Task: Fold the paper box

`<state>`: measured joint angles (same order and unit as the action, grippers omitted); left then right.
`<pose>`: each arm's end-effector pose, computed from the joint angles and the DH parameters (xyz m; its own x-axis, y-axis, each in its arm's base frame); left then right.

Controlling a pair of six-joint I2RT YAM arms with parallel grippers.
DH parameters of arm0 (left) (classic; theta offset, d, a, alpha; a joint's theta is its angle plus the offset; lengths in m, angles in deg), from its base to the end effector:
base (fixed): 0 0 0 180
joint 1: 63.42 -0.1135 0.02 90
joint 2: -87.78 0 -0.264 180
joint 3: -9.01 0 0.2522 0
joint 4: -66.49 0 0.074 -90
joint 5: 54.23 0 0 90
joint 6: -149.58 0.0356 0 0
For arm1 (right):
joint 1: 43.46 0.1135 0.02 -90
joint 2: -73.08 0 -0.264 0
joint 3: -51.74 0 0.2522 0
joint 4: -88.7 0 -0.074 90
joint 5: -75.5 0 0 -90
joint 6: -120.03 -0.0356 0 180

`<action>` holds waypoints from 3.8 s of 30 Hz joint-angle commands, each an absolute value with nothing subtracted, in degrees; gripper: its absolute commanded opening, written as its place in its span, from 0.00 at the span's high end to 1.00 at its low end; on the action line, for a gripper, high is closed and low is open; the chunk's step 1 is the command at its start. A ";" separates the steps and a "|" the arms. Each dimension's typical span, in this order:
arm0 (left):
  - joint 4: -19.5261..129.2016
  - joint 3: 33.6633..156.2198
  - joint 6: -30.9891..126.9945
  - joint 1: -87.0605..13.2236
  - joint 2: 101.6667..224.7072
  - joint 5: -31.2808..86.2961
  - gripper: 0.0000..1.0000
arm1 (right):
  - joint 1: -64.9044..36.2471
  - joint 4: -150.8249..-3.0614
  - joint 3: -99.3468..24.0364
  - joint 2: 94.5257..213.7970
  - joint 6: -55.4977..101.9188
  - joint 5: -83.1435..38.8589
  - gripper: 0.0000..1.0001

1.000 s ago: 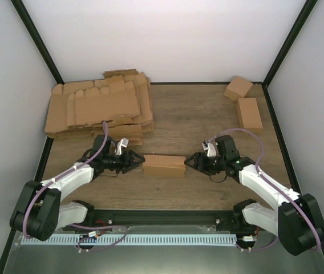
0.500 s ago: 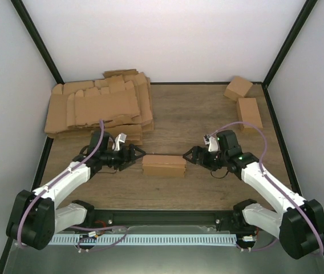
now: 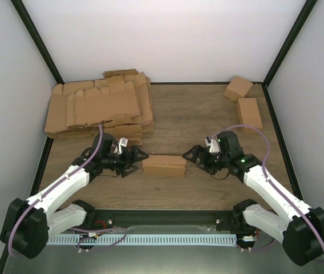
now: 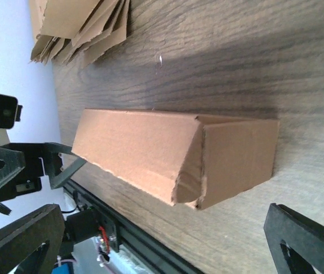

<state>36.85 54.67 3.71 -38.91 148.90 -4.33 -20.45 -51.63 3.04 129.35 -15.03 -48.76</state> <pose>0.1789 -0.1067 0.2057 -0.9667 -0.2551 -0.0184 -0.1233 0.5279 -0.8403 0.1704 0.0941 0.2239 -0.9551 0.2300 -0.1870 0.0017 0.6350 0.7725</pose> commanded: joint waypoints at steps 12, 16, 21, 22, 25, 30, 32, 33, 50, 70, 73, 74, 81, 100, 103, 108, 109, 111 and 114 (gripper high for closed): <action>49.35 45.05 -23.21 -33.10 138.34 8.82 0.20 | -13.40 -59.60 9.77 123.69 -44.10 -40.28 0.25; 54.18 42.93 -24.07 -33.12 139.99 8.35 0.31 | -13.31 -62.29 10.03 125.78 -43.22 -40.48 0.33; 53.95 44.77 -20.27 -33.27 144.23 7.78 0.38 | -13.31 -62.12 9.24 128.14 -41.78 -38.43 0.45; 54.23 44.91 -19.95 -33.29 144.74 7.66 0.38 | -13.31 -62.45 9.36 128.41 -41.85 -38.27 0.45; 55.20 44.76 -19.83 -33.36 145.45 7.85 0.41 | -13.31 -62.99 9.42 128.87 -42.21 -38.45 0.45; 56.76 44.59 -19.55 -33.46 147.35 7.53 0.46 | -13.31 -63.60 9.99 129.07 -42.46 -38.55 0.55; 57.18 44.57 -19.16 -33.51 148.30 7.34 0.51 | -13.32 -63.75 10.39 129.27 -42.61 -38.60 0.57; 57.12 44.57 -18.90 -33.53 148.60 7.63 0.53 | -13.31 -63.79 10.68 129.39 -42.84 -38.66 0.59; 58.43 42.29 -18.73 -33.54 150.01 8.87 0.66 | -13.29 -67.44 17.07 132.05 -44.04 -38.76 0.78; 56.72 42.10 -17.29 -33.54 150.24 8.72 0.68 | -13.22 -66.22 20.84 133.02 -39.83 -36.14 0.77; 52.51 44.92 -14.29 -33.54 149.55 9.77 0.64 | -13.22 -61.93 16.92 131.87 -37.20 -33.35 0.68; 50.55 46.51 -12.73 -33.54 149.27 10.23 0.62 | -13.22 -60.35 15.23 131.43 -35.92 -32.18 0.64; 36.74 57.61 0.80 -38.36 150.19 7.08 0.50 | -13.22 -50.68 4.55 128.58 -26.14 -24.64 0.29; 50.03 60.38 13.00 -40.31 160.76 -17.12 0.96 | -14.35 -81.34 3.64 140.83 -17.80 -59.90 0.99; 53.48 56.62 10.64 -39.19 160.38 -15.97 0.96 | -16.37 -83.14 3.08 144.24 -16.24 -64.80 0.99; 58.11 52.73 9.80 -37.78 161.62 -15.04 0.96 | -19.19 -81.48 2.77 148.73 -12.70 -67.25 0.99; 58.25 52.48 10.16 -37.76 162.70 -15.00 0.96 | -19.79 -81.56 3.04 149.28 -12.43 -67.58 0.99; 58.88 51.89 10.43 -37.67 164.14 -14.97 0.96 | -20.78 -81.57 3.63 150.17 -11.83 -67.99 0.99; 58.85 50.85 10.93 -37.67 164.59 -13.88 0.96 | -21.61 -80.99 4.26 151.36 -10.58 -67.84 0.99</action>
